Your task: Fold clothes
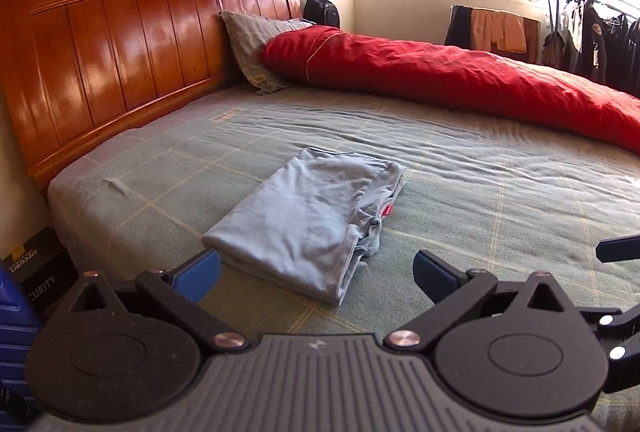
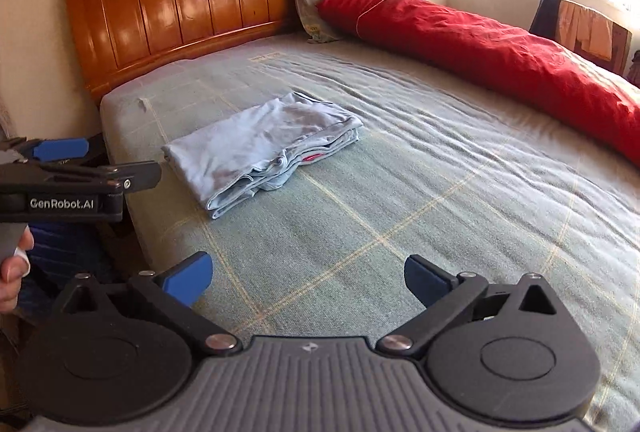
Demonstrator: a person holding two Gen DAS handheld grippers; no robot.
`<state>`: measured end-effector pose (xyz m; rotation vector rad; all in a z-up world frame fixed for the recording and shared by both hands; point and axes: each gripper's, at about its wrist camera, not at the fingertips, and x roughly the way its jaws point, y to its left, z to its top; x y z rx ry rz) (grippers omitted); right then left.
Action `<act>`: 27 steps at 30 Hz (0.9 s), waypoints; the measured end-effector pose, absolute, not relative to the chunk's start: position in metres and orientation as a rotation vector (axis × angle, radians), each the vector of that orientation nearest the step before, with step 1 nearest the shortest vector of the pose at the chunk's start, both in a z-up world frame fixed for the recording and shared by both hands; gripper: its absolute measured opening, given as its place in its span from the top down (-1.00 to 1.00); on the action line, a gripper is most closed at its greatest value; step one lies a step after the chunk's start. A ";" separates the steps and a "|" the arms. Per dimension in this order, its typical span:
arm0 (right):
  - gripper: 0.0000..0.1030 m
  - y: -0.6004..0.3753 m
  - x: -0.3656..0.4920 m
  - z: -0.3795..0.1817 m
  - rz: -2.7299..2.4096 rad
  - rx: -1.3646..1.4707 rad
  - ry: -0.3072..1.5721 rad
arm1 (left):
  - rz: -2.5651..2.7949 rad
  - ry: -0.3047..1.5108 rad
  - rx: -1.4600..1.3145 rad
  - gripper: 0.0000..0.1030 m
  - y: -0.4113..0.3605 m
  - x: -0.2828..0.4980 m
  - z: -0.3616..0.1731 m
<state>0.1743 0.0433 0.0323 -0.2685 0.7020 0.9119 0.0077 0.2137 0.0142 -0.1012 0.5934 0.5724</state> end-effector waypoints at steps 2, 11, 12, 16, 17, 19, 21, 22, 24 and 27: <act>-1.00 0.041 0.167 0.033 0.901 -0.265 0.704 | 0.581 0.625 -0.080 -0.99 0.209 0.000 0.014; -1.00 0.028 0.128 0.035 0.848 -0.309 0.684 | 0.593 0.658 -0.078 -0.99 0.187 -0.033 0.013; -1.00 0.027 0.125 0.034 0.847 -0.300 0.689 | 0.598 0.663 -0.072 -0.99 0.183 -0.037 0.012; -1.00 0.021 0.111 0.032 0.857 -0.278 0.714 | 0.599 0.667 -0.090 -0.99 0.174 -0.052 0.015; -1.00 0.020 0.107 0.031 0.855 -0.285 0.717 | 0.598 0.671 -0.098 -0.99 0.172 -0.056 0.015; -1.00 0.019 0.100 0.031 0.850 -0.295 0.722 | 0.600 0.692 -0.112 -0.99 0.168 -0.062 0.015; -1.00 0.018 0.094 0.031 0.845 -0.295 0.729 | 0.608 0.732 -0.124 -0.99 0.164 -0.065 0.014; -1.00 0.017 0.091 0.031 0.844 -0.293 0.732 | 0.611 0.753 -0.130 -0.99 0.162 -0.067 0.014; -1.00 0.014 0.086 0.031 0.836 -0.290 0.736 | 0.621 0.771 -0.128 -0.99 0.157 -0.070 0.013; -1.00 0.009 0.079 0.031 0.823 -0.286 0.741 | 0.617 0.787 -0.134 -0.99 0.152 -0.075 0.013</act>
